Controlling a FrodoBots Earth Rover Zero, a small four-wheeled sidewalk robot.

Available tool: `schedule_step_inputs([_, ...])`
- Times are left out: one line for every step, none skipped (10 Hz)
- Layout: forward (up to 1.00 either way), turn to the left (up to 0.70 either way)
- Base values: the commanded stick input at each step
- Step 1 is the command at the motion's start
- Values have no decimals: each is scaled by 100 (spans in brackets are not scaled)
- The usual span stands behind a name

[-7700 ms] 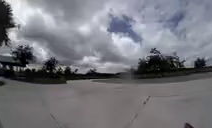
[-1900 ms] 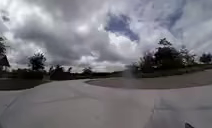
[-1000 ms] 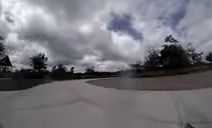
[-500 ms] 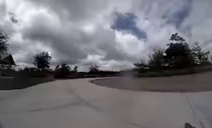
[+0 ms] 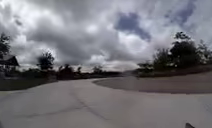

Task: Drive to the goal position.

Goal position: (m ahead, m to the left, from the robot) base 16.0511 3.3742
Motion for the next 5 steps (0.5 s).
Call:
schedule_step_inputs([58, 14])
schedule_step_inputs([58, 14])
schedule_step_inputs([58, 14])
schedule_step_inputs([58, 14])
schedule_step_inputs([58, 14])
